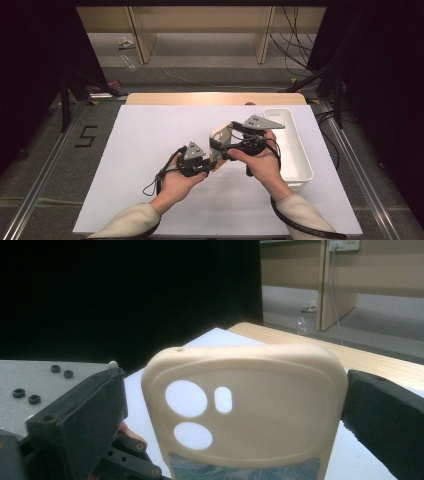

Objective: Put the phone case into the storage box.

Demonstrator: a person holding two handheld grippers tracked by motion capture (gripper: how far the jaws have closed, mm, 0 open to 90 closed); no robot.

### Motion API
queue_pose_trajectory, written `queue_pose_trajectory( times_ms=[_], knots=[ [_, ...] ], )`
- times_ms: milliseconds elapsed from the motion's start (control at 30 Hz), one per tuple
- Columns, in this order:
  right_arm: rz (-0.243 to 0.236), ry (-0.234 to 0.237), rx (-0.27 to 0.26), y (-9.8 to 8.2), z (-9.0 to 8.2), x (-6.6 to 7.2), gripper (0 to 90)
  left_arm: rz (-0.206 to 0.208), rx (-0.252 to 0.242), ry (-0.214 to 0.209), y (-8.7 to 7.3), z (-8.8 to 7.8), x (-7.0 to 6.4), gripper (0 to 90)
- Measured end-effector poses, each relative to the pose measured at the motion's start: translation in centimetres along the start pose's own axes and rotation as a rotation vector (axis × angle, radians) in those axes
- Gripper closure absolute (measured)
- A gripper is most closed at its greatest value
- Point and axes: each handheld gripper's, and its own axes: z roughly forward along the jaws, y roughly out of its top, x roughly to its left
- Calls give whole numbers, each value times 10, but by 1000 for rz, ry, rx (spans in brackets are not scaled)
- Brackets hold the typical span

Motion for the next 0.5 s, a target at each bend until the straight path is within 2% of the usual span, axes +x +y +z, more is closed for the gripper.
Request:
queue_pose_trajectory(
  times_ms=[500],
  knots=[
    [1, -16, 10, -2, 1, 1, 2, 6, 2, -9, 1, 2, -4, 796]
  ],
)
